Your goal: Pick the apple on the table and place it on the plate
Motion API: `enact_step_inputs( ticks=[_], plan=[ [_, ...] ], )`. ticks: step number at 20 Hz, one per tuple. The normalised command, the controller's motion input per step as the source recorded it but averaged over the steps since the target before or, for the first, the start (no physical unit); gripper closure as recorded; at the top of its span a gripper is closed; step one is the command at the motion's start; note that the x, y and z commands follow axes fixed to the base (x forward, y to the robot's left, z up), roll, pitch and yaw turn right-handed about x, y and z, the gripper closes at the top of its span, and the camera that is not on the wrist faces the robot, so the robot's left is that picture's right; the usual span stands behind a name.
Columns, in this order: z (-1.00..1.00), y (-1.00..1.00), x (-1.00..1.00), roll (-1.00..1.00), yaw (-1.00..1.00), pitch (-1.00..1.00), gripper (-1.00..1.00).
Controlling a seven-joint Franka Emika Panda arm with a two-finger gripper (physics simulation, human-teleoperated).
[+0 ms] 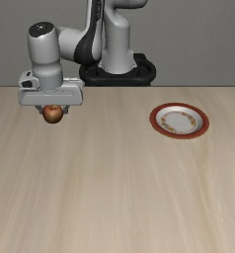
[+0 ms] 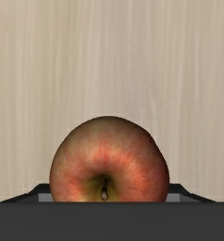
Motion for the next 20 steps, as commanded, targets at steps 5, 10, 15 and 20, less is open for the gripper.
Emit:
enact_step_inputs(
  ticks=[5, 10, 15, 20],
  plan=[
    [0.40, 0.60, 0.00, 0.00, 0.00, 0.00, 1.00],
    [0.00, 1.00, 0.00, 0.00, 0.00, 0.00, 1.00],
    [0.00, 1.00, 0.00, 0.00, 0.00, 0.00, 1.00],
    [0.00, 1.00, 0.00, 0.00, 0.00, 0.00, 1.00]
  ],
)
